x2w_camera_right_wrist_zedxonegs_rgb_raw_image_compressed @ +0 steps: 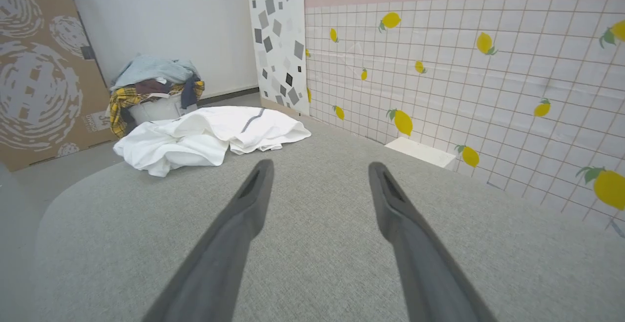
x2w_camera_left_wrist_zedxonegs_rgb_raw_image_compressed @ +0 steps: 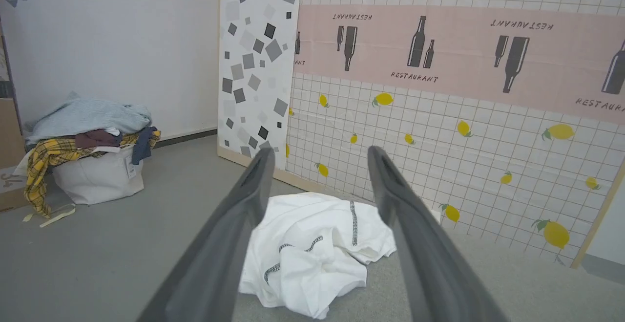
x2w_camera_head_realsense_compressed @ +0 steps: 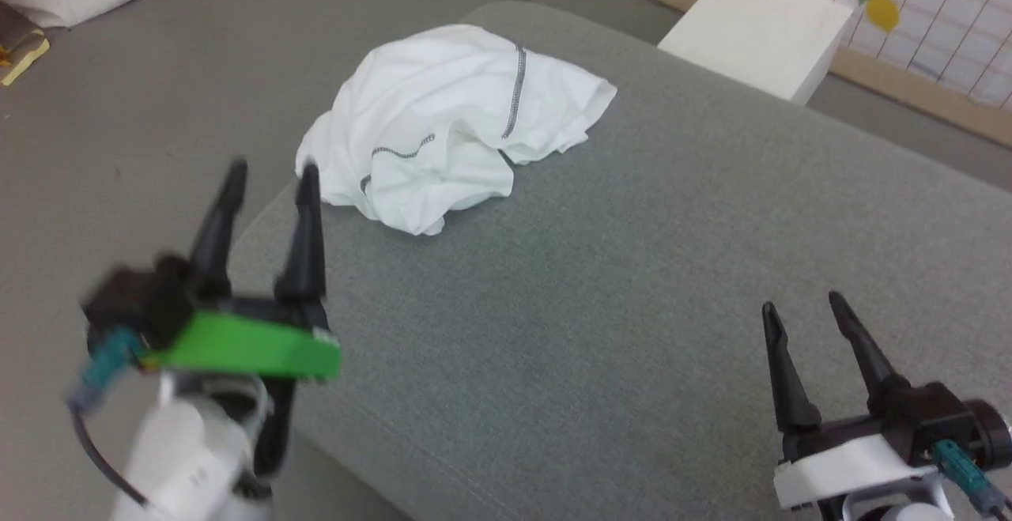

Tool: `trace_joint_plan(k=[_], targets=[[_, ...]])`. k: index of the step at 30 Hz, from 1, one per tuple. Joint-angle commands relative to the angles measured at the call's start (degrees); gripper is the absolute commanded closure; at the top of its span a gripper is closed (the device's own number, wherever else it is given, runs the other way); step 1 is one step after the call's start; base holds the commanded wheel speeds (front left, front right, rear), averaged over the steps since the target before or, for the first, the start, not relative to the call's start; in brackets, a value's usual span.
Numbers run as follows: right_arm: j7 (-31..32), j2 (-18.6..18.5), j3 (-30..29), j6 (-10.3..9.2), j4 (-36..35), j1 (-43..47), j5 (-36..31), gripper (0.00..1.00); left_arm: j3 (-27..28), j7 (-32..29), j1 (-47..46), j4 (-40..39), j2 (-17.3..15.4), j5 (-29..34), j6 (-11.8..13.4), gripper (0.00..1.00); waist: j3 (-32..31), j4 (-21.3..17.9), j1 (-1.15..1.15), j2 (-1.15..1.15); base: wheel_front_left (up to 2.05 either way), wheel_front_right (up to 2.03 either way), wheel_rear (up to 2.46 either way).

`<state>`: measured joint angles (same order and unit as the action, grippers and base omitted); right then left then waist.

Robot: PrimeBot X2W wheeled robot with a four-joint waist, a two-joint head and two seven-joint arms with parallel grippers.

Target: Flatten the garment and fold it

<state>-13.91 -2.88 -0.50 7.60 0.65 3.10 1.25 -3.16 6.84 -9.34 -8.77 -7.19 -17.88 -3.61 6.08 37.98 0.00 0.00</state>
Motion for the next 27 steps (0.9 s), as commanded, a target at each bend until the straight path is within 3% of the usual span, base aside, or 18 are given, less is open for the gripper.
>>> trace_joint_plan(k=[1, 5, 9, 13, 20, 27], targets=[[0.67, 0.01, -0.24, -0.11, -1.26, -1.34, -1.05, 0.0, 0.41, -1.81, -3.57, -0.24, -0.93, -1.81, -0.76, 0.0, 4.0, -0.84, 0.0, 0.0, 0.0, 0.0, 0.0], [3.23, -1.45, -0.69, -0.11, -5.35, -2.6, -2.58, 0.0, 1.67, -7.82, -13.12, 0.77, -3.86, -4.66, -1.54, 0.0, 8.71, -1.95, 0.0, 0.0, 0.0, 0.0, 0.0], [6.0, -4.28, -0.54, -0.11, -10.43, -3.68, -2.37, 0.0, 1.94, -14.43, -24.04, 6.52, -8.15, -4.72, -1.93, 0.0, 13.87, -4.14, 0.0, 0.0, 0.0, 0.0, 0.0], [7.98, -6.66, -0.23, -0.11, -15.02, -4.8, -2.09, 0.0, 1.18, -18.71, -29.51, 11.7, -10.24, -5.6, -2.42, 0.0, 18.14, -6.13, 0.0, 0.0, 0.0, 0.0, 0.0], [11.92, -10.56, 0.06, -0.11, -22.55, -7.32, -1.37, 0.0, -0.68, -24.9, -34.17, 21.35, -13.46, -5.43, -2.75, 0.0, 24.59, -9.61, 0.0, 0.0, 0.0, 0.0, 0.0], [14.43, -12.51, -0.21, -0.11, -27.84, -9.04, -0.9, 0.0, 0.14, -28.88, -34.13, 29.15, -14.81, -5.7, -0.43, 0.0, 29.0, -12.77, 0.0, 0.0, 0.0, 0.0, 0.0]])
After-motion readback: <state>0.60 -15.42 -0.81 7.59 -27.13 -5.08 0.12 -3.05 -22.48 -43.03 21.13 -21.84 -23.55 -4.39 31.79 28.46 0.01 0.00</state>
